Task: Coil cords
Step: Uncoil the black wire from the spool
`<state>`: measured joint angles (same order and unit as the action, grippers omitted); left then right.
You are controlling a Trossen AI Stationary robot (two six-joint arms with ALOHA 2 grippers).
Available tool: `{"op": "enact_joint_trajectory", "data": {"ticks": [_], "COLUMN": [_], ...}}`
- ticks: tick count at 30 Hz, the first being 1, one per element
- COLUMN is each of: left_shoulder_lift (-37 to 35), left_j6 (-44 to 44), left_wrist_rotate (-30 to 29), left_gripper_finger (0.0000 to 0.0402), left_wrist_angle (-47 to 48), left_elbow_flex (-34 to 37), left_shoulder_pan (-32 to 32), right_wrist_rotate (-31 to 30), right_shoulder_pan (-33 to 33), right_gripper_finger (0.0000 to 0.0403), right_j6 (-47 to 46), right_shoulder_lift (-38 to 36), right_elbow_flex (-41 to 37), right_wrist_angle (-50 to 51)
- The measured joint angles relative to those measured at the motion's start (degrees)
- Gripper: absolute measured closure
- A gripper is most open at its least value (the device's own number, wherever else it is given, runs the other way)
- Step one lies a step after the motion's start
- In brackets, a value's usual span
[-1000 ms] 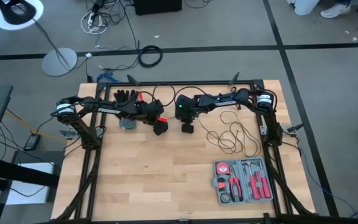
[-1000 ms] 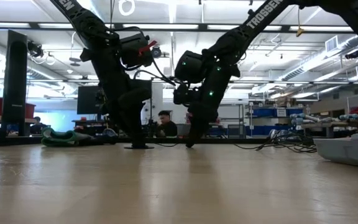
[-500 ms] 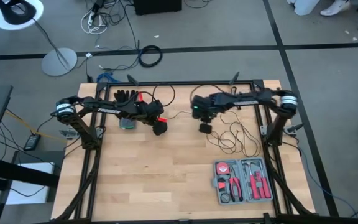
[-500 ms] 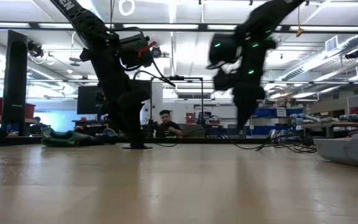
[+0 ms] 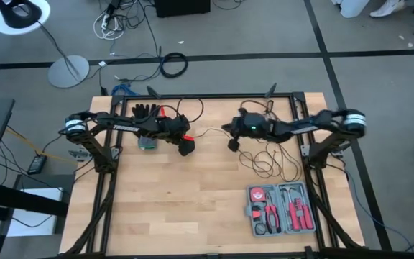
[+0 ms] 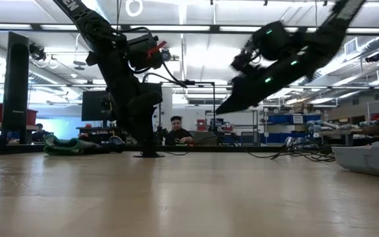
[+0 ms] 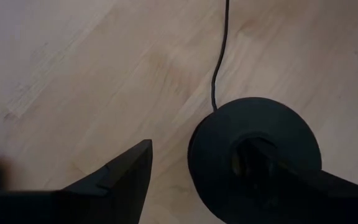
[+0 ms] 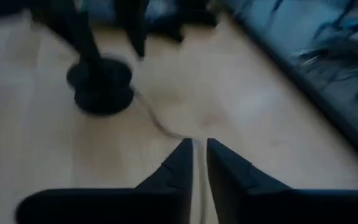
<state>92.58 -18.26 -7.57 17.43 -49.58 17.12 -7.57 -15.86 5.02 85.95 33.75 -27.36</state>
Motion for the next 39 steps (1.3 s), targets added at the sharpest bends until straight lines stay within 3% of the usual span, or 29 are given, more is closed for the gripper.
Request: {"op": "enact_joint_trajectory", "data": {"ticks": [3, 8, 15, 19, 23, 32, 39], "left_shoulder_lift": [0.0, 0.0, 0.0, -0.3, -0.6, -1.6, -3.2], "left_j6": [-0.1, 0.0, 0.1, 1.0, 1.7, 4.1, 3.0], "left_wrist_rotate": [0.0, 0.0, 0.2, 0.1, 0.2, 0.0, 0.0], "left_gripper_finger": [0.0138, 0.0138, 0.0138, 0.0138, 0.0138, 0.0138, 0.0138], "left_wrist_angle": [-0.1, -0.2, 0.8, 0.3, -0.7, -2.9, -4.7], "left_elbow_flex": [0.0, 0.0, 0.0, 0.0, 0.0, 2.2, 4.9], "left_shoulder_pan": [0.0, 0.0, -0.1, -0.7, -0.8, -0.8, -1.1], "right_wrist_rotate": [1.5, 9.8, 14.5, 10.6, 9.3, 10.0, 12.6], "right_shoulder_pan": [-0.6, -2.2, -2.6, -2.0, -1.8, -2.6, -3.6], "right_gripper_finger": [0.0358, 0.0306, 0.0234, 0.0215, 0.024, 0.0384, 0.04], "right_j6": [1.1, 1.6, 4.9, 7.9, 9.4, 6.7, 3.7], "right_shoulder_lift": [7.5, 20.7, 32.3, 34.6, 34.6, 33.1, 28.6], "right_elbow_flex": [4.8, 16.0, 29.3, 32.4, 32.5, 30.6, 30.7], "right_wrist_angle": [-1.2, -0.9, 7.8, 12.0, 13.7, 18.5, 37.4]}}
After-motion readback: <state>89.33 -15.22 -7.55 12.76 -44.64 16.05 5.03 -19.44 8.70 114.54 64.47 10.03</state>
